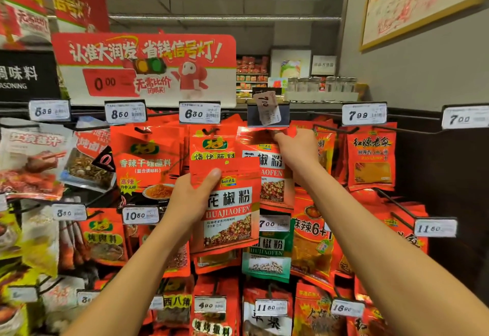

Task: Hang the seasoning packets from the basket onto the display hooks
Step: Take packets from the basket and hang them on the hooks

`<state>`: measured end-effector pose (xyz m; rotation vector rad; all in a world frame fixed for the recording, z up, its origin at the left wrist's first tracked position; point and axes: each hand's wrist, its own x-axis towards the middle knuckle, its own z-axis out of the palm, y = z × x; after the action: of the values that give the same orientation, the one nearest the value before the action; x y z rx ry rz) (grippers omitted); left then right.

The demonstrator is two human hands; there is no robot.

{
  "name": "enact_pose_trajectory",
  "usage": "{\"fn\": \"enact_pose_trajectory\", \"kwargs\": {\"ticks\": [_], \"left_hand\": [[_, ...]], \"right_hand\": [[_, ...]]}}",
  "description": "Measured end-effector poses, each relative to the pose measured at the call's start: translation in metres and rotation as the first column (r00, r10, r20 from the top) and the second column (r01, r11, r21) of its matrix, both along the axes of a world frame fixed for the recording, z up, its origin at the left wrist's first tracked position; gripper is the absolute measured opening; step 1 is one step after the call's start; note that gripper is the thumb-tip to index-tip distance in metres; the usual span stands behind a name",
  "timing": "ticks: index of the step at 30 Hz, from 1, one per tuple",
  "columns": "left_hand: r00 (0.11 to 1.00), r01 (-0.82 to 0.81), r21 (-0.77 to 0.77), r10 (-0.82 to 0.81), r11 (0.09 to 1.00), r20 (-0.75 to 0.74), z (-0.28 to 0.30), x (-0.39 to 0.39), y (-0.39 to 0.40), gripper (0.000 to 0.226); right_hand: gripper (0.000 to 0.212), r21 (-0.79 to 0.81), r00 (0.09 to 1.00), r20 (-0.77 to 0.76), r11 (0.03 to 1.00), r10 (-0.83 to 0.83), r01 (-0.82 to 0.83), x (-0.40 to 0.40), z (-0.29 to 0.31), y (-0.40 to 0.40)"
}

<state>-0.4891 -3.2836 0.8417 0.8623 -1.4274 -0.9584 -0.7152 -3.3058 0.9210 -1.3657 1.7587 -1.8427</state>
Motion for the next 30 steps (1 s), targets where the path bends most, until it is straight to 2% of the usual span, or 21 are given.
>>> {"fn": "enact_pose_trajectory", "kwargs": {"ticks": [3,6,9,11,13,14,15,17,18,19,21,24,30], "left_hand": [[1.000,-0.005,0.006,0.005,1.000,0.009,-0.001,-0.003,-0.003,0.033],[0.999,0.033,0.029,-0.033,0.999,0.001,0.003,-0.010,-0.009,0.027],[0.997,0.070,0.065,-0.067,0.995,-0.040,0.012,-0.024,-0.018,0.017],[0.993,0.095,0.089,-0.089,0.992,-0.072,0.020,-0.035,-0.026,0.015],[0.993,0.104,0.088,-0.098,0.991,-0.071,0.028,-0.048,-0.034,0.020],[0.993,0.101,0.080,-0.096,0.992,-0.064,0.033,-0.055,-0.038,0.024],[0.994,0.101,0.073,-0.097,0.992,-0.057,0.038,-0.062,-0.042,0.027],[0.992,0.114,0.077,-0.110,0.990,-0.060,0.048,-0.076,-0.049,0.027],[0.990,0.124,0.091,-0.117,0.988,-0.072,0.053,-0.082,-0.051,0.025],[0.989,0.130,0.107,-0.121,0.986,-0.087,0.057,-0.088,-0.054,0.023],[0.988,0.129,0.114,-0.117,0.985,-0.105,0.064,-0.095,-0.058,0.020],[0.990,0.099,0.109,-0.087,0.989,-0.110,0.070,-0.100,-0.063,0.015],[0.994,0.034,0.207,-0.013,0.978,-0.104,0.068,-0.107,-0.079,0.020]], "right_hand": [[0.032,0.023,0.997,-0.051,0.998,-0.062,0.064,-0.002,-0.001,-0.012],[0.033,0.088,0.997,-0.024,0.993,-0.075,0.076,-0.004,0.001,-0.026],[0.041,0.173,0.991,-0.094,0.979,-0.095,0.110,-0.008,-0.002,-0.033],[0.034,0.079,0.979,-0.131,0.983,-0.155,0.166,-0.013,-0.008,-0.027],[0.022,-0.097,0.980,-0.084,0.980,-0.182,0.173,-0.019,-0.016,-0.015],[0.024,-0.166,0.995,-0.006,0.981,-0.102,0.100,-0.023,-0.019,-0.009],[0.030,-0.204,0.991,0.112,0.978,0.072,-0.048,-0.025,-0.020,-0.001],[0.043,-0.207,0.852,0.296,0.900,0.431,-0.383,-0.024,-0.018,0.008],[0.042,-0.177,0.810,0.304,0.865,0.501,-0.469,-0.023,-0.017,0.010],[0.032,-0.133,0.826,0.272,0.870,0.493,-0.475,-0.021,-0.014,0.010],[0.014,-0.090,0.896,0.208,0.920,0.393,-0.382,-0.019,-0.009,0.007],[0.019,-0.100,0.940,0.175,0.955,0.293,-0.279,-0.017,-0.005,0.003],[0.023,-0.022,0.984,0.138,0.994,0.109,-0.107,-0.015,-0.010,-0.015]]}}
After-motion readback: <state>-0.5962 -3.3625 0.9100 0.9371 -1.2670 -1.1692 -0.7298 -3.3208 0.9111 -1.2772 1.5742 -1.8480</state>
